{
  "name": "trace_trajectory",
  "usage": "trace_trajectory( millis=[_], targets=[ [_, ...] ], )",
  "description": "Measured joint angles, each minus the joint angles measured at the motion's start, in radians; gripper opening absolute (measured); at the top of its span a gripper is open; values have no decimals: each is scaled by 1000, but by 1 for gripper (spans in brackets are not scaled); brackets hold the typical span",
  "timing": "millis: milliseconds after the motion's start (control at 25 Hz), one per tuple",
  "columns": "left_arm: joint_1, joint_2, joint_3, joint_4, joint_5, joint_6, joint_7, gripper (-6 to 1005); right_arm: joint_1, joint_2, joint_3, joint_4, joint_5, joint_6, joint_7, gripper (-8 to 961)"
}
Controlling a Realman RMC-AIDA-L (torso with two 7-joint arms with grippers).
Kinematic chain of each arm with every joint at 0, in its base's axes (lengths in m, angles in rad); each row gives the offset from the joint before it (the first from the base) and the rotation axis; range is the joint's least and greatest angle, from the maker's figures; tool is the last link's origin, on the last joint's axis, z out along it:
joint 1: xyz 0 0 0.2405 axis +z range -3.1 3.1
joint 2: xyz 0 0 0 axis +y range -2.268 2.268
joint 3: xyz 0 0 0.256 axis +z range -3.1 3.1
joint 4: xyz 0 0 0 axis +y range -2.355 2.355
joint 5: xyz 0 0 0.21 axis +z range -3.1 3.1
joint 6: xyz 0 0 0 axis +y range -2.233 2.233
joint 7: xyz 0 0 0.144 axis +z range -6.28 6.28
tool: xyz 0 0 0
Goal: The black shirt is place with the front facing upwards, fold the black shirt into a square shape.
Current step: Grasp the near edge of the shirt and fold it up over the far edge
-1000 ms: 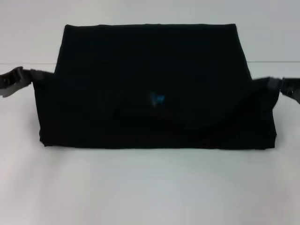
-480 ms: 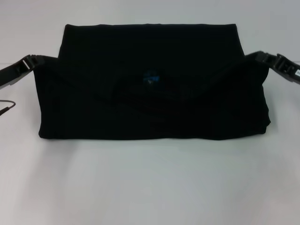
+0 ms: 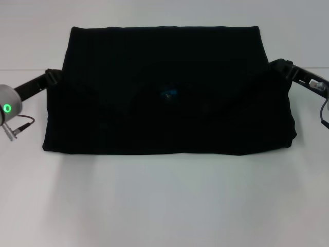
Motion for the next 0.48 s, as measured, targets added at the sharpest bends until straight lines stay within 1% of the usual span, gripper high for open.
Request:
trace_trajectory(
  millis=[120,280,480],
  targets=[
    [-8,-19,38,0,0,-55,2,18,11,2,0,29,25,71,-54,40],
    [-13,-36,58,1,-1,-79,23,18,24,5,0,55,58,156,-122,40],
    [-18,-46,59,-3,-2,-110,43,18,26,5,1,78,101,157,-227,105]
  ],
)
